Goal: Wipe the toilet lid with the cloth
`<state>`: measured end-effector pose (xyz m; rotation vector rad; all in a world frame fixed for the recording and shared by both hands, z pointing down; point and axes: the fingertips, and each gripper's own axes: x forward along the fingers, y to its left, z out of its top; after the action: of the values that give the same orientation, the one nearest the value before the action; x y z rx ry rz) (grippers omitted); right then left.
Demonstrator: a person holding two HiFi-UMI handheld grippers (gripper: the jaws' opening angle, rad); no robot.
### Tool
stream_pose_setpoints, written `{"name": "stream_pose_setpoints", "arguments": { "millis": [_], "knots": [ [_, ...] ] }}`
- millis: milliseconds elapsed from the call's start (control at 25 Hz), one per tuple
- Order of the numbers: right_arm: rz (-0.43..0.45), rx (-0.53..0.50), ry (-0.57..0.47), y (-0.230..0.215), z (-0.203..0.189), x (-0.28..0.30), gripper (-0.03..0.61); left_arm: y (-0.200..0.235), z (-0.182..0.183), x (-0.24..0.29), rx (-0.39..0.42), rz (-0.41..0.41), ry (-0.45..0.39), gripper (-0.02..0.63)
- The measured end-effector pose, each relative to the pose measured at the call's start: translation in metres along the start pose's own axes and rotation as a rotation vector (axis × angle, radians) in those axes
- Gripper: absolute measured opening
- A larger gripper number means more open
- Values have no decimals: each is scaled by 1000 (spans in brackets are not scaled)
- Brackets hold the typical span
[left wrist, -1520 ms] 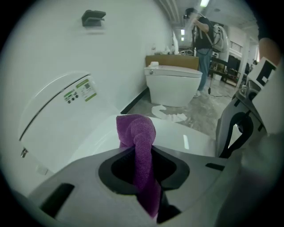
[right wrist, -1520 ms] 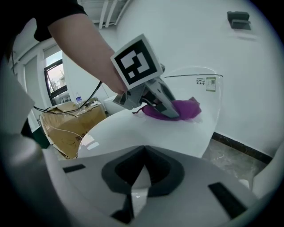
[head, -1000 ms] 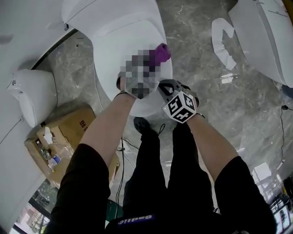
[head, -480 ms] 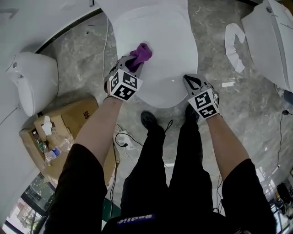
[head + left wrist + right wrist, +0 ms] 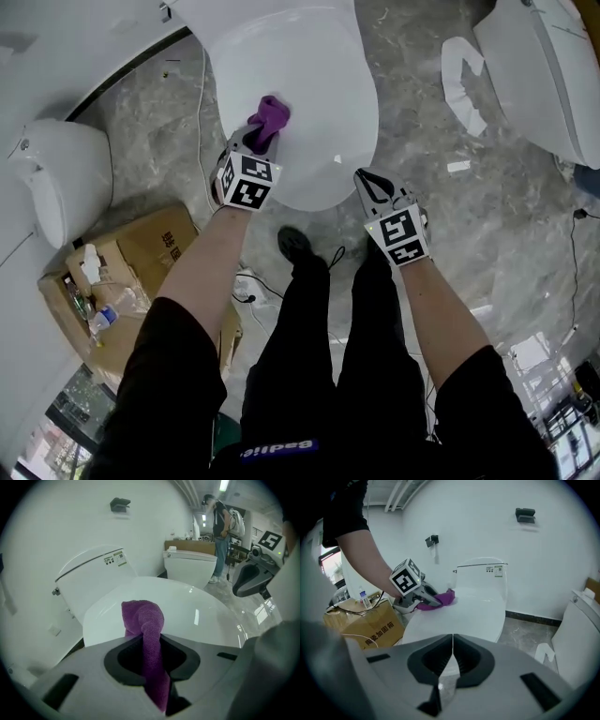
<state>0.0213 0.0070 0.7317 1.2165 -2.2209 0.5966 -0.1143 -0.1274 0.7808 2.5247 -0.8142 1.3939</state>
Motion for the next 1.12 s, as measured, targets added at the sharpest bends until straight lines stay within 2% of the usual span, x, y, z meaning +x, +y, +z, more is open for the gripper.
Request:
{"name": "stream_pose_setpoints", "arguments": {
  "millis": [200,440,560,640,760,880,1120],
  "knots": [
    [37,-37,12,-2,-21,-27,29,-51,49,29,42,-21,-20,83],
    [48,-16,2,-34,-48,-73,29,-151,114,72,133,-135,-21,83],
    [44,-30,8,-48,-55,-91,28,-194,129,81,165,-187,-17,83],
    [39,-39,11,-54,-59,-101,29,-212,127,81,177,-204,-7,83],
    [25,-46,-4,-58,-59,-111,29,-214,112,74,199,-197,2,83],
    [16,-52,-11,-53,-56,-111,28,-197,96,61,209,-178,-7,83],
    [28,-52,-15,-17,-41,-87,29,-143,44,24,145,-113,-22,84]
  ]
}}
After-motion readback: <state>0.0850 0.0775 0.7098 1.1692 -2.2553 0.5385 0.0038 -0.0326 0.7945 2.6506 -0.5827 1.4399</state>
